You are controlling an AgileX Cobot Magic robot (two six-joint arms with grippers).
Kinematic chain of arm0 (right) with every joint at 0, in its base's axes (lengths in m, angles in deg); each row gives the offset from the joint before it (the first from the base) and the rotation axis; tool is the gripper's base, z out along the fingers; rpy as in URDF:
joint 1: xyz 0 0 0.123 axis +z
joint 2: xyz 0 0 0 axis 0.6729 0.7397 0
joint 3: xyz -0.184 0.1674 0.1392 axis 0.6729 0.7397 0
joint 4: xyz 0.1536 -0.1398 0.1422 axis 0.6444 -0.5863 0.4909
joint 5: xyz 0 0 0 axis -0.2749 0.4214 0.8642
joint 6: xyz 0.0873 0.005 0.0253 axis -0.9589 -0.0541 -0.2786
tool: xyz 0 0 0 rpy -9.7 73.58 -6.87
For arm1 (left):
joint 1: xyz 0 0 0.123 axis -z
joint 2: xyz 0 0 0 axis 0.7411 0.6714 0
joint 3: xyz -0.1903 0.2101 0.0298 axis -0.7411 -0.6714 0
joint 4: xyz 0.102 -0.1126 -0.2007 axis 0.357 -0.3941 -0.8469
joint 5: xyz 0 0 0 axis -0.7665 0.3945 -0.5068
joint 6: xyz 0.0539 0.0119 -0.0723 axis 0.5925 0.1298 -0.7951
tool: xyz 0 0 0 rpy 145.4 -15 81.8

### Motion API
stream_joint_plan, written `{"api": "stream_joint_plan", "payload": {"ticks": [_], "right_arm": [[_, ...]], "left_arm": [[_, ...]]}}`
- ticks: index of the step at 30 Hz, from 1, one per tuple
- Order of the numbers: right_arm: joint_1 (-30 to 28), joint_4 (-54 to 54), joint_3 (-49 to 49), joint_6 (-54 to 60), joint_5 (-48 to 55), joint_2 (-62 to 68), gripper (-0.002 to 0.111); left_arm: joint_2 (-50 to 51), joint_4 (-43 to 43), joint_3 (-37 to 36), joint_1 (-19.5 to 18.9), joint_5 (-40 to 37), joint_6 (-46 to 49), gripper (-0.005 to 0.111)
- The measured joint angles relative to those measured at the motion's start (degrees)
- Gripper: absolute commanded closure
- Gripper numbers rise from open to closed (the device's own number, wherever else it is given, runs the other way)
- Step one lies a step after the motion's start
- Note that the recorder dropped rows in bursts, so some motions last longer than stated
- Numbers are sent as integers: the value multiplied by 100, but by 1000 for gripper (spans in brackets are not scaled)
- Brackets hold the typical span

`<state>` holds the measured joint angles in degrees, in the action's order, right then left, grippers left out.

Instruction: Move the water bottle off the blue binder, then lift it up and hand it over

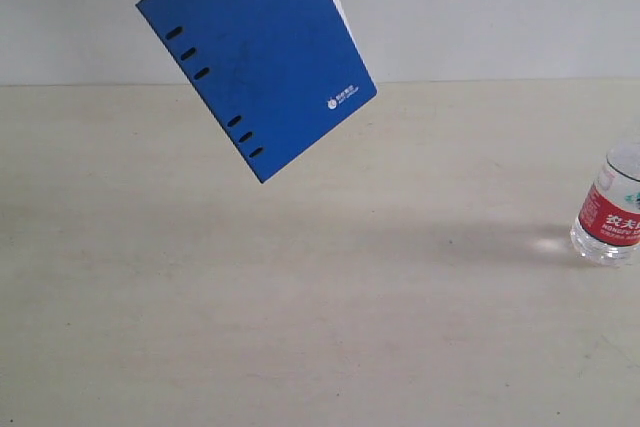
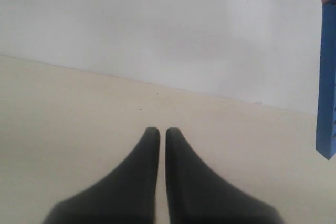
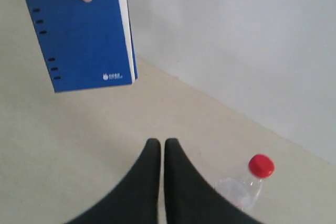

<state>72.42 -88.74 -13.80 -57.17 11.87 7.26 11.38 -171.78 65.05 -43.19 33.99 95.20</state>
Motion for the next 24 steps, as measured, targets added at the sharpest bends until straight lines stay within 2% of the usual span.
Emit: {"api": "stream_joint_plan", "payload": {"ticks": [4,14,19,24], "right_arm": [[0,-67,800,-214,32,-524,109],[0,-167,2101,-1278,-381,-1839,109],[0,-202,2493,-1610,-403,-2424,109],[0,-463,2570,-1787,-13,-2607,109]], "left_arm": [[0,-4,-10,0,0,204,102],[0,-14,-10,0,-47,256,102],[0,-14,-10,0,-47,256,102],[0,-14,-10,0,-47,256,102]]}}
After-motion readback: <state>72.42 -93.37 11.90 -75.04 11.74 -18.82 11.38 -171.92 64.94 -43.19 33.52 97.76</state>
